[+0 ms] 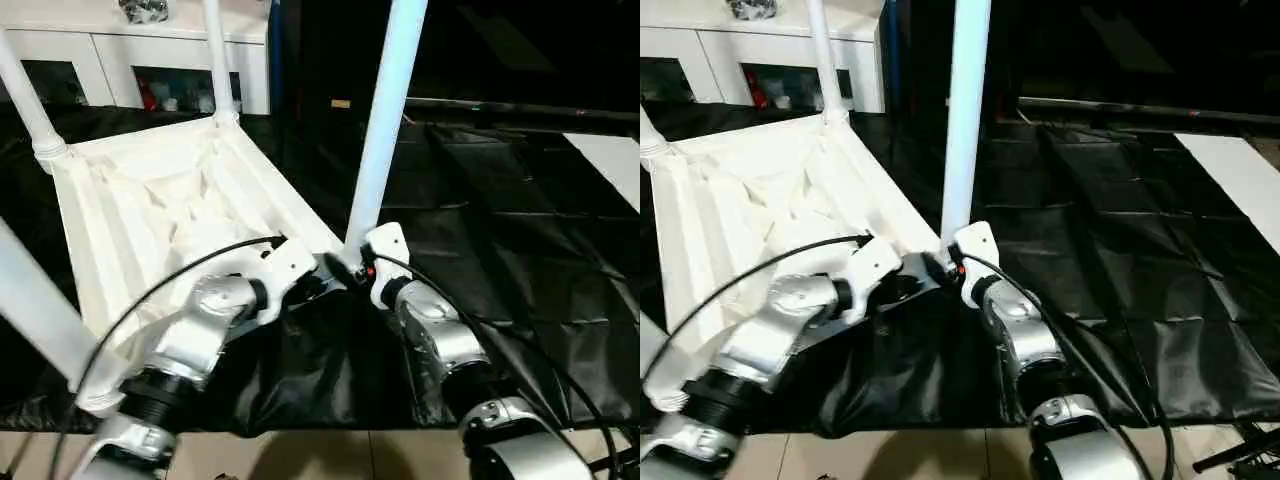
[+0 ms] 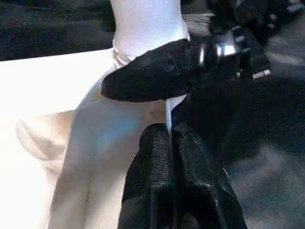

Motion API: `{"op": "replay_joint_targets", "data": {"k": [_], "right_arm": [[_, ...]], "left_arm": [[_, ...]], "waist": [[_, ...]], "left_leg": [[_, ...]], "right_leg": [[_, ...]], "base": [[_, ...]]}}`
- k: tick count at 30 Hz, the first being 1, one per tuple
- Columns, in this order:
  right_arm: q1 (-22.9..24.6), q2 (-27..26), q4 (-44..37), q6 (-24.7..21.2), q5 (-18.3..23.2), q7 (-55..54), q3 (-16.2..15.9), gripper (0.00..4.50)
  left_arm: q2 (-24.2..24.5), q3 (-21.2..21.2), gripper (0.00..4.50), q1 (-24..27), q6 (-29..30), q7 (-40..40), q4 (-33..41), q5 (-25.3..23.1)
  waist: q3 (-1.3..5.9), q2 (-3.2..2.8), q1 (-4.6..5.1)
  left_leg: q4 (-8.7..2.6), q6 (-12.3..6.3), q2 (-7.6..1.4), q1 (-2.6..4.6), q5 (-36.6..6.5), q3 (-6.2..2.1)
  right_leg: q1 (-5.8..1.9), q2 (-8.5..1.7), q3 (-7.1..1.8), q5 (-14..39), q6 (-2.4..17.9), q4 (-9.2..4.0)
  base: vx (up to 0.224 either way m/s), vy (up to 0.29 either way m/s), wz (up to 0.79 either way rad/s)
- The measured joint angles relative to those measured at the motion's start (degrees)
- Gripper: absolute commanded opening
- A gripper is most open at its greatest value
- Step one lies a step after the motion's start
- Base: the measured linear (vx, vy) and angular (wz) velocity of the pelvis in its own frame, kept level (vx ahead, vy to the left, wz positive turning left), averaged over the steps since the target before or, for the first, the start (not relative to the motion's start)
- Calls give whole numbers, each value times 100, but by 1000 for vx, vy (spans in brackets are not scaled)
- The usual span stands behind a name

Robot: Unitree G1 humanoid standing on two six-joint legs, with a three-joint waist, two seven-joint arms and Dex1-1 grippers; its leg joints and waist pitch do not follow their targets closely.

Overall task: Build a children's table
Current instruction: Rotate leg to tighten

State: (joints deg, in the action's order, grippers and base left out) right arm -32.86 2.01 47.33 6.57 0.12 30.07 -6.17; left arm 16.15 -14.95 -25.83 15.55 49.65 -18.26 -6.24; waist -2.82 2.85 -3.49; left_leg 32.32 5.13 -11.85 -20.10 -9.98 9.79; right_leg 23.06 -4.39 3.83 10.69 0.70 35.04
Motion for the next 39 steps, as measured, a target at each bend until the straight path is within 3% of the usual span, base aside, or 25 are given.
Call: {"op": "replay_joint_targets", "data": {"k": [4, 11, 16, 28, 39], "right_arm": [[175, 389, -356, 177, 34, 1096, -212, 371], [377, 997, -922, 144, 350, 2805, -502, 371], [447, 1252, -1179, 137, 448, 3494, -643, 371], [532, 1590, -1550, 5, 456, 4072, -791, 257], [652, 1442, -1593, -161, 609, 3744, -613, 211]], "left_arm": [[276, -1, 0, 99, -255, 562, 68, 239], [682, -31, 0, 135, -638, 1442, 38, 511], [832, -55, 0, 138, -791, 1820, -43, 657], [952, -142, 0, 67, -1032, 2330, -222, 767], [810, -159, 0, 56, -1043, 1989, -262, 627]], "waist": [[0, -4, -28], [-3, 0, -180], [-5, -3, -212], [-4, -4, -291], [-1, -4, -299]], "left_leg": [[-1, 0, -3, -8, 0, 2], [14, -4, -2, -12, -1, 11], [15, -2, -4, -10, -1, 11], [14, -2, -4, -6, 0, 12], [13, -2, -3, 9, 0, 12]], "right_leg": [[4, 3, 0, 1, 14, -1], [5, -1, -7, 6, 16, -13], [1, -1, -8, 6, 16, -6], [-4, -1, -9, 6, 16, -2], [-26, -2, -14, 4, 18, -2]], "base": [[0, 0, 0], [0, 0, 0], [0, 0, 0], [0, 0, 0], [0, 0, 0]]}}
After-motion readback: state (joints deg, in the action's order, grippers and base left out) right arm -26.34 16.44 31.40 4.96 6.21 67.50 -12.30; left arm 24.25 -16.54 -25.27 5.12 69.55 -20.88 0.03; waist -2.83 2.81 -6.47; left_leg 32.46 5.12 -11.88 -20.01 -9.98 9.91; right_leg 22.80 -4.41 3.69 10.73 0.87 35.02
